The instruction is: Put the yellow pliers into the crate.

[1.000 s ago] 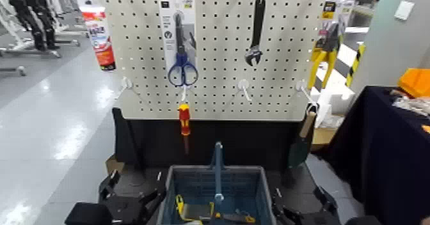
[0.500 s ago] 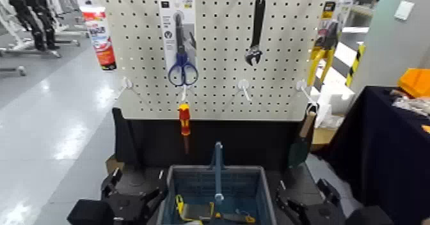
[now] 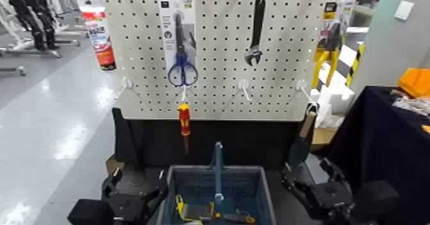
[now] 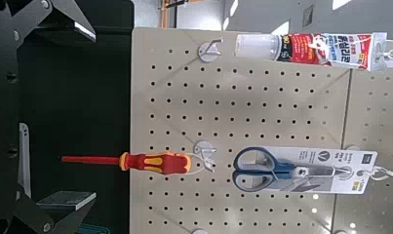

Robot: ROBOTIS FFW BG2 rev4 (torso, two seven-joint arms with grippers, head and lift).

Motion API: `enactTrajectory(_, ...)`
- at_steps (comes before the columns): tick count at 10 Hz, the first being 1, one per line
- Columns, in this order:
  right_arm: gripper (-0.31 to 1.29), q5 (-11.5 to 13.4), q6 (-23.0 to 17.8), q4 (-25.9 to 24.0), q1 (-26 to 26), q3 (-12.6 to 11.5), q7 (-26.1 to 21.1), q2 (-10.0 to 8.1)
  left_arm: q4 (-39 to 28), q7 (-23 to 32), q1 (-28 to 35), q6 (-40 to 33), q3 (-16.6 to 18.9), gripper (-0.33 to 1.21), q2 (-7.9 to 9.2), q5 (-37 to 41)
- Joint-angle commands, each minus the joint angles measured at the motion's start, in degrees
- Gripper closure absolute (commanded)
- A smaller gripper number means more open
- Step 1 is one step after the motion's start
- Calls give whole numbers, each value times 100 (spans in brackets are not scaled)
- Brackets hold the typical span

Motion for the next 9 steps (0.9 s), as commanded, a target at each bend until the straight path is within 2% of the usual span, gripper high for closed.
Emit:
enactTrajectory(1, 15, 62, 30, 34, -325, -182, 173, 5, 0, -36, -21, 23, -6, 16, 2, 15)
enactTrajectory(5, 15, 97, 356, 7, -887, -656, 868, -39, 0, -89, -56, 59, -6, 16, -7, 33)
enactTrajectory(9, 17, 132, 778, 51, -1617, -1096, 1527, -233, 0, -168, -91, 85, -6, 16, -24, 42)
